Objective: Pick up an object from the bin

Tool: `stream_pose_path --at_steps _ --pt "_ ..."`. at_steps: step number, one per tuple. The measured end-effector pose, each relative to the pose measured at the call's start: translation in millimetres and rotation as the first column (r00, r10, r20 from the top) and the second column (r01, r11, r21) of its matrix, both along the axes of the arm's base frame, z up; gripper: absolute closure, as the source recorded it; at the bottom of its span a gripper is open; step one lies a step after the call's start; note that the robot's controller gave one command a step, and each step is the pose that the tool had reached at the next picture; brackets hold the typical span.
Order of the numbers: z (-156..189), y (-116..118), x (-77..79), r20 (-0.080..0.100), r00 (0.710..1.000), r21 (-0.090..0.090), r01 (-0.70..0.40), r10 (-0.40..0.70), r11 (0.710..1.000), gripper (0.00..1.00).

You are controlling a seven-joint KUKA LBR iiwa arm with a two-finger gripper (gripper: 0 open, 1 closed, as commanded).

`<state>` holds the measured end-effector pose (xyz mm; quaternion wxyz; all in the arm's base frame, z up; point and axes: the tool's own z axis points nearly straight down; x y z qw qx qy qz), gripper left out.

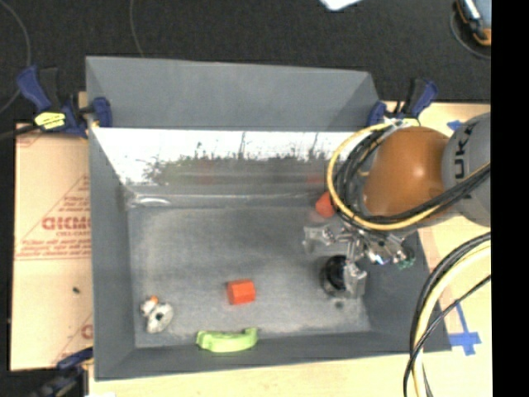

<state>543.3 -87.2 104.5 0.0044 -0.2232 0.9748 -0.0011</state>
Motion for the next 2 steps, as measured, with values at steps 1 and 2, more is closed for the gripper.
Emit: stream_pose_path --at_steps 1,2 --pt "-27.5 -18.3 -20.8 -0.006 0.826 0.0 0.564 -0.564 0.826 1.0" --pt "-27.5 -18.2 -20.8 -0.006 0.827 0.0 0.562 -0.562 0.827 1.0"
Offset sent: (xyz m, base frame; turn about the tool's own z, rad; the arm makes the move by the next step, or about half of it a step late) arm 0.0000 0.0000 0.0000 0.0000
